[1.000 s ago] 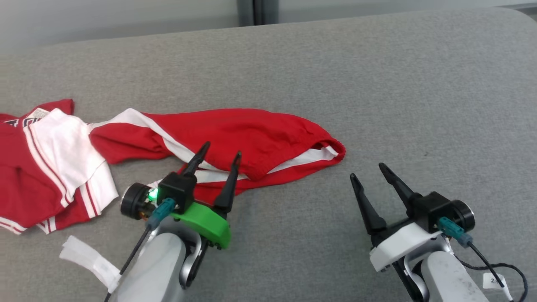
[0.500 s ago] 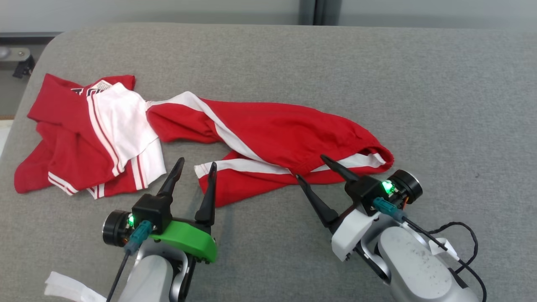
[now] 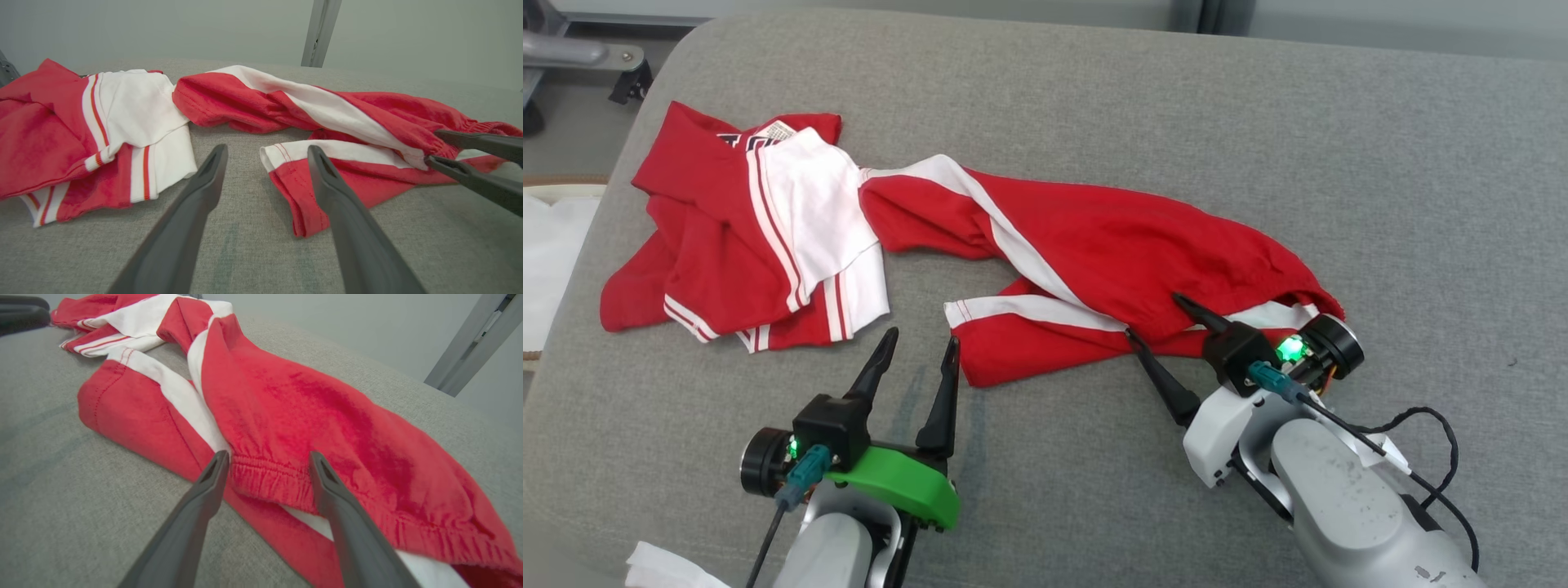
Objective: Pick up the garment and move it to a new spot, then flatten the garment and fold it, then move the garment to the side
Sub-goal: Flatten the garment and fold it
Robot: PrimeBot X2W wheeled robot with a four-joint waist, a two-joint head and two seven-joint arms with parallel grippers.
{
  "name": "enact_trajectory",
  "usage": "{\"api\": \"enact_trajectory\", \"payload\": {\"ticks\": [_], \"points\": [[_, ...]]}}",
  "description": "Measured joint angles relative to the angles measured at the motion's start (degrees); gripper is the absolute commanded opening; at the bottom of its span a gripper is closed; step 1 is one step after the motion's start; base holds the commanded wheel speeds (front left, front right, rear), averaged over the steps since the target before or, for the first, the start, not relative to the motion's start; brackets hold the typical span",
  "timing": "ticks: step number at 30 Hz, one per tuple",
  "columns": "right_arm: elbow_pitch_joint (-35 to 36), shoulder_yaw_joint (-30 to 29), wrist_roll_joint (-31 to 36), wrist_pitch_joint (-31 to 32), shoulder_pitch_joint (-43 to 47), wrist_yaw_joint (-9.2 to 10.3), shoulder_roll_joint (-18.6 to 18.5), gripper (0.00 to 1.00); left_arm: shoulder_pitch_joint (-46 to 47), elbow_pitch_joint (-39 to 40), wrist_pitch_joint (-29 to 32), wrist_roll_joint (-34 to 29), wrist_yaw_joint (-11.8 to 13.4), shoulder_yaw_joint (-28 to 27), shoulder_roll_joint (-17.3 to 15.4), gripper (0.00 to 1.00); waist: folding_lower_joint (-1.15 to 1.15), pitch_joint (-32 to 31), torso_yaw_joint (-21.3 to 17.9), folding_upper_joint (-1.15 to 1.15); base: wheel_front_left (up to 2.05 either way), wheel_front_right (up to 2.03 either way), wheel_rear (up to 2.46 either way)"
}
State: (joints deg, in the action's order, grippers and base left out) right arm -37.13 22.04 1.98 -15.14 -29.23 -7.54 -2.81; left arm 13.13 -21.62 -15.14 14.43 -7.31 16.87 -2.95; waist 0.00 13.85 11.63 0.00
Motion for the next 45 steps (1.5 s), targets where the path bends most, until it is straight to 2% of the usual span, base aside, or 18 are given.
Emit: {"api": "enact_trajectory", "payload": {"ticks": [1,2,3,8,12,15,19,24,28,29,30,31,32,37,45], "points": [[-0.62,-0.11,0.29,0.0,-0.19,0.0,0.01,0.47,0.01,0.13,0.0,0.11,0.0,0.11,0.01,1.0,0.0,0.14,0.12,0.0,0.0,0.0,0.0],[-0.99,-0.24,0.47,0.0,-0.38,0.0,0.02,0.31,0.01,0.24,0.0,0.13,0.0,0.13,0.01,1.0,0.0,0.25,0.2,0.0,0.0,0.0,0.0],[-1.3,-0.36,0.59,0.0,-0.76,0.0,0.02,0.0,0.04,0.33,0.0,0.18,0.0,0.2,0.01,1.0,0.0,0.39,0.27,0.0,0.0,0.0,0.0],[-0.91,-2.34,-0.02,0.01,-2.84,0.0,0.0,0.0,0.32,0.63,0.0,0.44,-0.01,0.67,0.0,1.0,0.0,1.12,0.43,0.0,0.0,0.0,0.0],[0.94,-6.44,-0.19,0.0,-6.45,0.0,-0.12,0.0,1.17,1.86,0.0,0.33,-0.01,1.53,0.01,1.0,0.0,1.91,0.45,0.0,0.0,0.0,0.0],[0.41,-11.52,0.69,0.0,-10.82,0.0,-1.63,0.0,1.68,2.55,0.0,0.59,-0.02,2.76,0.03,1.0,0.0,2.69,0.48,0.0,0.0,0.0,0.0],[-3.94,-19.28,3.88,0.01,-16.57,0.0,-3.68,0.0,2.58,2.61,0.0,1.03,-0.02,4.88,0.03,1.0,0.0,3.6,0.62,0.0,0.0,0.0,0.0],[-10.95,-31.67,10.72,0.01,-22.0,0.0,-6.49,0.0,3.36,2.47,0.0,1.19,-0.04,7.11,0.05,1.0,0.0,4.64,0.89,0.0,0.0,0.0,0.0],[-12.0,-39.91,16.3,0.01,-22.84,0.0,-7.27,0.0,4.0,2.41,0.0,1.19,-0.05,7.38,0.05,1.0,0.0,4.99,0.82,0.0,0.0,0.0,0.0],[-12.0,-41.3,17.33,0.01,-22.71,0.0,-7.25,0.0,4.0,2.36,0.0,1.18,-0.05,7.25,0.05,1.0,0.0,4.98,0.7,0.0,0.0,0.0,0.0],[-11.96,-42.84,18.62,0.01,-22.34,0.0,-7.21,0.11,4.01,2.32,0.0,1.16,-0.07,6.97,0.05,1.0,0.0,4.92,0.5,0.0,0.0,0.0,0.0],[-11.85,-44.12,19.54,0.01,-21.71,0.0,-6.94,0.89,4.01,2.25,0.0,1.12,-0.07,6.7,0.05,1.0,0.0,4.83,0.26,0.0,0.0,0.0,0.0],[-11.76,-45.09,20.51,0.01,-20.94,0.0,-6.56,1.0,4.0,2.13,0.0,1.05,-0.07,6.43,0.05,1.0,0.0,4.72,-0.02,0.0,0.0,0.0,0.0],[-6.23,-46.3,20.45,0.01,-17.95,0.0,-3.64,1.0,3.85,1.31,0.0,0.05,-0.07,4.91,0.08,1.0,0.0,3.89,-1.46,0.0,0.0,0.0,0.0],[6.28,-38.07,10.89,0.01,-5.8,0.0,-0.83,1.0,1.53,0.85,0.0,-1.87,0.01,-0.52,0.09,1.0,0.0,0.75,-3.69,0.0,0.0,0.0,0.0]]}}
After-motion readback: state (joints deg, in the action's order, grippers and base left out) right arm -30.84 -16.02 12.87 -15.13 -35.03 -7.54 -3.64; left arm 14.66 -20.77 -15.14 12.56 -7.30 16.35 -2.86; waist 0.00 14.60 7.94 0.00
